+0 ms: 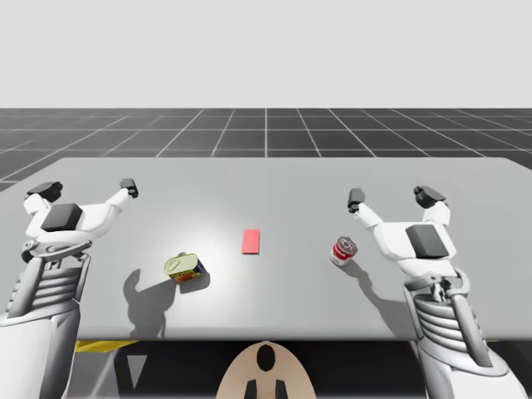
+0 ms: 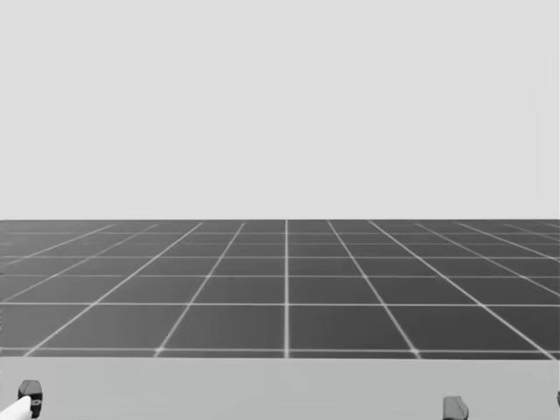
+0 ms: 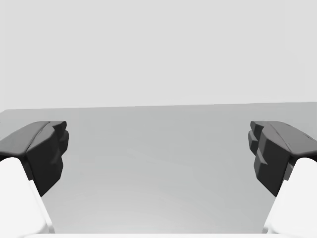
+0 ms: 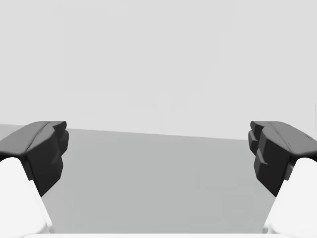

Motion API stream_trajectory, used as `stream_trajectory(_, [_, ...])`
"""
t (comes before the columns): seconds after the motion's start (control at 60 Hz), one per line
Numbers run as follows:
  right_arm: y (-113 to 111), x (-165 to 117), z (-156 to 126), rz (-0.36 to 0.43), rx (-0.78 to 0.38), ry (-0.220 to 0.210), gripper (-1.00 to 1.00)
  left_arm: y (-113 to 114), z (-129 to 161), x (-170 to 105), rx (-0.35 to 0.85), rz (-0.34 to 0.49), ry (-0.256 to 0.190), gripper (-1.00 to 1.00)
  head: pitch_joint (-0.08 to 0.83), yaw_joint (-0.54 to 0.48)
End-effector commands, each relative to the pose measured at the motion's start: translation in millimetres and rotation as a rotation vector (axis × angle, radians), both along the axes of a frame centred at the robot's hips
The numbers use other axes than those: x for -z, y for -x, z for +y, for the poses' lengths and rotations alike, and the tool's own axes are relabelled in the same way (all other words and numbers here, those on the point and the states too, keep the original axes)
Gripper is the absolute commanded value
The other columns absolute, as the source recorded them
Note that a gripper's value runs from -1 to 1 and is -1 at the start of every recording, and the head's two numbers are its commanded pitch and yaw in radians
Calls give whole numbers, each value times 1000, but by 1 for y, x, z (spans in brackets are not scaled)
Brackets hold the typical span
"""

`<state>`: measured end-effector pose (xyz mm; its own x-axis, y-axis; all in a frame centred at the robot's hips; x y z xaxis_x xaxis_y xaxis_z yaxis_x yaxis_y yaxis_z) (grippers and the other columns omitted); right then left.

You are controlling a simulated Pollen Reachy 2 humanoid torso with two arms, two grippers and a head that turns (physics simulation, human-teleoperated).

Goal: Look at the card. If it is red, pick the object on the left. If it is green, pick the object on the right.

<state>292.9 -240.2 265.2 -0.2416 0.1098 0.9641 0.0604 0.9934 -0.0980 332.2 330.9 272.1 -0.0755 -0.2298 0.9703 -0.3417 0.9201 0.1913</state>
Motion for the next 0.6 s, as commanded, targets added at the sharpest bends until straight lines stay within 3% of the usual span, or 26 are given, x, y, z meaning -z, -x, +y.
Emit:
stream_trajectory(0.017, [2, 1, 1, -3, 38, -49, -1000, 0, -1, 0, -7, 2, -9, -1000, -45, 18])
stream_trajectory(0.05, [2, 0, 0, -5, 24, -28, -1000, 0, -1, 1, -8, 2, -10, -1000, -43, 18])
stream_trajectory(0.1, [2, -2, 0, 0, 0, -48, -1000, 0, -1, 1, -9, 2, -10, -1000, -29, 16])
stream_trajectory(0.167, [2, -2, -1, 34, -13, -23, -1000, 0, -1, 0, -10, 2, -9, -1000, 12, 15])
stream_trajectory(0.6, [-1, -2, -2, 35, 10, -33, -1000, -1, -2, 1, -10, 12, -31, -1000, 427, 9])
